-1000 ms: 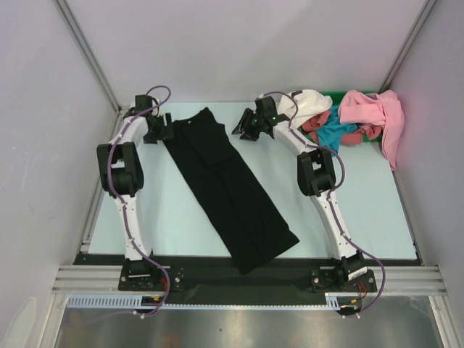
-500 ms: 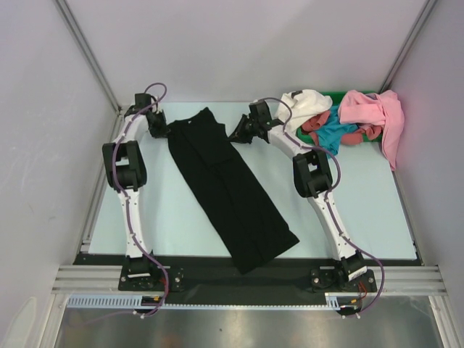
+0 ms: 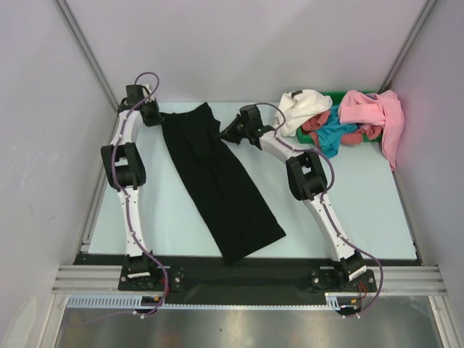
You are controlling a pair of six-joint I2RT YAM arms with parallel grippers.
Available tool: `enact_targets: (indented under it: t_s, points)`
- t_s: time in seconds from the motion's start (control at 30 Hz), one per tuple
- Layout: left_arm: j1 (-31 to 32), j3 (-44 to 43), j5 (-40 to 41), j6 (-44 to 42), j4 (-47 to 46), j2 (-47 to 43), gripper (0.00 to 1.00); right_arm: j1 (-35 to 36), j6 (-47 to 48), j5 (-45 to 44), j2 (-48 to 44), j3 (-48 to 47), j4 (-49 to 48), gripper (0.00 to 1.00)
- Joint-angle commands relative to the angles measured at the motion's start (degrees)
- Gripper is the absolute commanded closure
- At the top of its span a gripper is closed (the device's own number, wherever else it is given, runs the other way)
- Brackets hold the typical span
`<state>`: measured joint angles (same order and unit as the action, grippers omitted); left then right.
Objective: Fold and stack the t-shirts
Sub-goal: Fold the tshirt
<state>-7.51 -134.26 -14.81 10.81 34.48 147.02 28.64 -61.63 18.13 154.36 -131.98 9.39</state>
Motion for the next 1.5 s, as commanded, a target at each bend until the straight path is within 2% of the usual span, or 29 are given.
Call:
enact_targets:
  t_s: [0.0, 0.07, 0.1, 0.17, 0.2, 0.23, 0.27, 0.3, 0.43, 0.53, 0.6, 0.63, 0.67, 0.7, 0.77, 0.83, 0.9, 0.93, 1.0, 1.03, 1.07, 1.1, 1.13, 1.2, 1.23, 1.33, 1.47]
  points:
    - [-1.63, -3.82, 3.03, -1.67, -4.16, 0.9, 1.0, 2.03, -5.43, -5.03, 1.82, -1.34, -5.61, 0.97]
    - [-1.63, -4.26, 3.73, -1.84, -4.6, 1.51, 1.0, 2.21, -5.35, -6.35, 2.43, -2.4, -5.35, 0.88]
    - [-1.63, -4.26, 3.82, -2.02, -4.68, 1.51, 0.9, 2.12, -5.0, -6.7, 2.43, -2.84, -4.13, 0.73]
    - [-1.63, -3.65, 2.86, -2.46, -4.16, 0.9, 0.63, 1.16, -4.04, -7.75, 1.82, -2.93, -2.8, 0.59]
    - [-1.63, -3.21, 1.55, -2.98, -3.9, 0.38, 0.36, 0.72, -3.33, -8.37, 0.25, -2.58, -0.71, 0.54]
    - [-1.63, -2.51, 0.84, -3.25, -3.72, -0.41, 0.29, 0.28, -1.15, -9.42, -0.81, -1.19, -0.25, 0.48]
    - [-1.63, -0.94, 0.57, -3.51, -3.63, -2.07, 0.23, -0.77, 0.09, -9.78, -1.86, -0.13, -0.25, 0.47]
    - [-1.63, -0.05, 0.57, -4.04, -3.46, -3.22, 0.21, -1.39, 1.41, -9.87, -4.57, 1.19, -0.33, 0.43]
    - [-1.63, 5.22, -0.12, -4.39, -1.79, -9.55, 0.2, -4.2, 11.84, -10.48, -11.86, 5.85, 2.38, 0.41]
    - [-0.85, 12.77, -5.73, -5.09, -0.65, -17.69, 0.25, -5.79, 22.64, -9.52, -18.8, 10.07, 8.0, 0.41]
    - [0.64, 21.37, -8.29, -8.68, -0.03, -22.37, 0.27, -6.14, 27.24, -9.69, -23.56, 16.29, 14.76, 0.41]
    - [2.74, 24.62, -10.31, -10.26, 0.67, -27.96, 0.28, -6.49, 29.44, -9.95, -26.11, 19.36, 16.52, 0.41]
    - [3.89, 31.62, -11.2, -12.37, 0.59, -30.71, 0.28, -6.67, 32.59, -10.04, -32.22, 22.79, 18.02, 0.41]
    - [5.3, 35.52, -11.99, -15.61, 0.33, -34.13, 0.29, -6.76, 34.1, -10.04, -35.16, 31.0, 20.3, 0.42]
    - [11.18, 46.91, -13.4, -19.58, -0.47, -42.93, 0.29, -6.93, 35.52, -11.27, -43.48, 38.43, 23.2, 0.42]
    - [18.44, 53.37, -13.32, -25.99, 0.67, -47.77, 0.29, -6.93, 35.44, -11.8, -48.69, 48.68, 26.46, 0.43]
    - [23.57, 61.19, -13.58, -30.56, 1.81, -54.1, 0.3, -6.41, 34.21, -11.63, -55.44, 54.44, 28.48, 0.44]
    - [28.55, 63.48, -13.75, -31.89, 3.04, -56.21, 0.31, -6.06, 33.68, -11.71, -57.49, 59.51, 29.45, 0.44]
    - [33.67, 70.07, -13.15, -36.79, 4.62, -62.27, 0.32, -4.22, 32.89, -12.85, -62.92, 63.84, 31.74, 0.45]
    - [38.92, 72.18, -12.53, -38.56, 5.94, -64.47, 0.32, -3.34, 32.1, -13.73, -64.52, 67.44, 32.09, 0.46]
    - [41.58, 76.56, -12.09, -40.32, 6.39, -66.67, 0.33, -1.5, 31.57, -13.65, -66.19, 69.39, 32.27, 0.46]
    - [44.05, 78.77, -12.0, -43.65, 6.48, -71.91, 0.33, -0.79, 30.96, -13.39, -68.56, 71.06, 32.19, 0.47]
    - [48.59, 80.97, -12.26, -45.16, 6.13, -74.05, 0.34, 0.0, 29.99, -12.78, -69.71, 72.55, 32.01, 0.48]
    - [53.36, 86.43, -12.09, -49.8, 5.25, -79.4, 0.33, 2.02, 29.46, -11.63, -71.74, 76.78, 30.26, 0.51]
    - [58.26, 88.27, -9.13, -50.96, 3.25, -80.74, 0.33, 2.81, 29.28, -10.67, -73.66, 78.18, 29.47, 0.52]
    - [66.1, 96.09, -3.15, -54.75, -2.54, -83.38, 0.33, 4.84, 27.45, -9.62, -76.13, 82.49, 26.22, 0.54]
    - [70.17, 98.39, -2.77, -59.92, -5.73, -82.6, 0.32, 6.95, 26.73, -8.11, -76.58, 85.75, 21.2, 0.55]
